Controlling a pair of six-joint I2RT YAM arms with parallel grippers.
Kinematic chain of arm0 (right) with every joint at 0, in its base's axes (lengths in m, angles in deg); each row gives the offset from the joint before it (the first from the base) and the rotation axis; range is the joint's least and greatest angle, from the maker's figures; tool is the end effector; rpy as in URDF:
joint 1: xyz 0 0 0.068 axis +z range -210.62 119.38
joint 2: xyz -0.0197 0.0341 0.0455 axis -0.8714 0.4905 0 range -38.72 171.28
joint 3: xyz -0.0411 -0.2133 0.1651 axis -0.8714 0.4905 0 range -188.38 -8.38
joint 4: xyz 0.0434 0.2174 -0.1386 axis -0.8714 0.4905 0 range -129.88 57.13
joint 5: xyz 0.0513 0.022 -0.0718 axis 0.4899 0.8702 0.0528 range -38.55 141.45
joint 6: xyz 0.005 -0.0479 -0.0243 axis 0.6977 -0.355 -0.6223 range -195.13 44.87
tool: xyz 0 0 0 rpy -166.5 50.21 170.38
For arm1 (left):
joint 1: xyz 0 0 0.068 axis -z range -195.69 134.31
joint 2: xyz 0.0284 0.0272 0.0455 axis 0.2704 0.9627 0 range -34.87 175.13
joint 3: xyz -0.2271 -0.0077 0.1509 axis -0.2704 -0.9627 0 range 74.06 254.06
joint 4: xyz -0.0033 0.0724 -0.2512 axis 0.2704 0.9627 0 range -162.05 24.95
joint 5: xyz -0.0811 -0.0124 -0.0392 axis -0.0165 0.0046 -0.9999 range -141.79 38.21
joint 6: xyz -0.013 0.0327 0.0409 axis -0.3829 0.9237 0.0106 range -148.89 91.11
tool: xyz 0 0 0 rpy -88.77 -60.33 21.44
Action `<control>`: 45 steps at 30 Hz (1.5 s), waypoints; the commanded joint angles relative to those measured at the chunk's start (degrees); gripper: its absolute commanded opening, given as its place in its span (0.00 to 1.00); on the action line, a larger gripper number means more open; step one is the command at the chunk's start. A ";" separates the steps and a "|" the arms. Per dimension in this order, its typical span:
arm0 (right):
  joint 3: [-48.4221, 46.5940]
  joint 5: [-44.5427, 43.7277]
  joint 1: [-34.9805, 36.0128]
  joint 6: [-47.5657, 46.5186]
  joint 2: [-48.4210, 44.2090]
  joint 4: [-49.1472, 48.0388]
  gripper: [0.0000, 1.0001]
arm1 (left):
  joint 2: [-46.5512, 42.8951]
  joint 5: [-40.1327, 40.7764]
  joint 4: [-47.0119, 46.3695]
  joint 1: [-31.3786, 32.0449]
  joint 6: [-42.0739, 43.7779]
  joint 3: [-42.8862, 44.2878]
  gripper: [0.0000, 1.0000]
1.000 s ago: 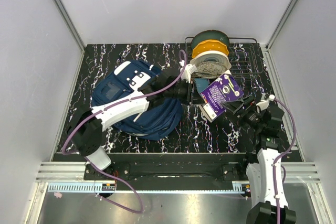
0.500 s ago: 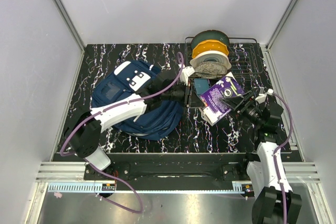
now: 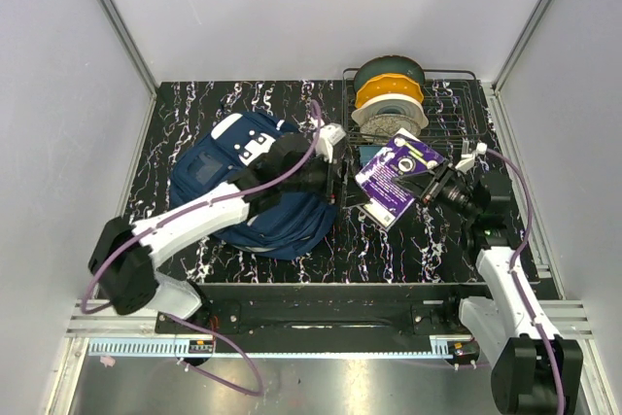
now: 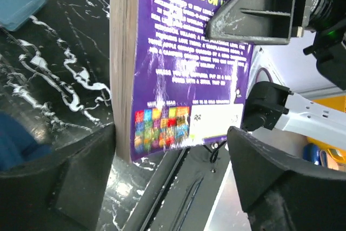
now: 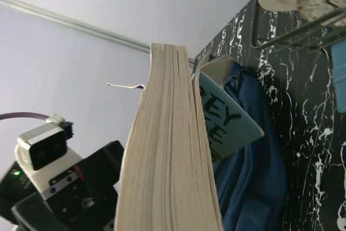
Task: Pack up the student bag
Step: Pick up the book from the center of the board.
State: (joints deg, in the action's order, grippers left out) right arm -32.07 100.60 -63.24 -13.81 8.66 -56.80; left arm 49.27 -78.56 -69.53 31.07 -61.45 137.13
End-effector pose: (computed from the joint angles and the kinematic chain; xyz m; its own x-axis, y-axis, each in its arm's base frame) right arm 0.1874 0.0184 0.2528 -0.6886 0.6059 -0.3984 -0.2425 0.3253 0.9140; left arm 0.2213 -0.2588 0.3015 -0.7333 0.0785 -0.6754 0.6390 0.4191 -0.6450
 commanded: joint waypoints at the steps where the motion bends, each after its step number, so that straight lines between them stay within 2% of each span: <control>1: -6.90 2.00 0.94 -9.37 -0.88 5.58 0.00 | -13.43 12.86 5.20 -0.44 6.53 -2.14 0.94; 3: -8.57 5.25 1.38 -10.08 0.60 4.98 0.00 | -18.80 15.07 6.17 -3.16 6.89 -4.69 0.99; 5: -9.88 7.88 2.26 -9.64 2.01 3.23 0.00 | -21.46 13.59 6.79 -6.75 7.42 -5.85 0.99; 9: -13.05 7.98 9.09 -10.16 6.84 0.85 0.00 | -25.07 10.77 8.11 -10.81 8.47 -6.47 0.99; 14: -17.36 6.41 16.84 -10.96 12.47 -1.26 0.00 | -24.73 6.91 6.19 -11.52 8.74 -6.20 0.99; 18: -18.76 6.23 20.36 -6.48 16.68 -8.99 0.00 | -23.23 5.32 5.04 -12.31 7.33 -6.55 0.99; 20: -20.34 5.62 22.98 -6.91 17.92 -9.09 0.00 | -22.97 3.92 2.50 -12.75 5.84 -7.17 0.99; 23: -20.44 6.13 25.63 -5.52 19.86 -13.55 0.00 | -21.83 2.51 1.70 -13.27 5.31 -7.26 0.99; 25: -19.65 7.19 26.34 -1.31 21.53 -20.92 0.00 | -20.86 1.72 1.43 -13.80 5.22 -7.34 0.99; 27: -18.33 8.77 26.96 3.18 23.10 -28.58 0.00 | -20.42 -1.61 -1.28 -14.94 4.17 -8.48 0.99; 30: -17.10 9.83 27.57 6.34 24.95 -34.46 0.00 | -20.33 -9.08 -12.87 -18.28 -1.88 -13.04 0.99; 33: -16.92 10.71 28.36 7.76 25.75 -37.38 0.00 | -19.46 -11.82 -16.24 -20.13 -4.62 -13.85 0.99; 45: -19.21 13.43 30.82 3.37 28.56 -33.79 0.00 | -16.64 -20.17 -25.46 -20.31 -7.52 -13.14 0.98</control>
State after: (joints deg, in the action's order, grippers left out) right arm -48.13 112.40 -33.55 -8.65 36.59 -86.79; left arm 31.54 -93.79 -87.15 10.94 -67.07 123.43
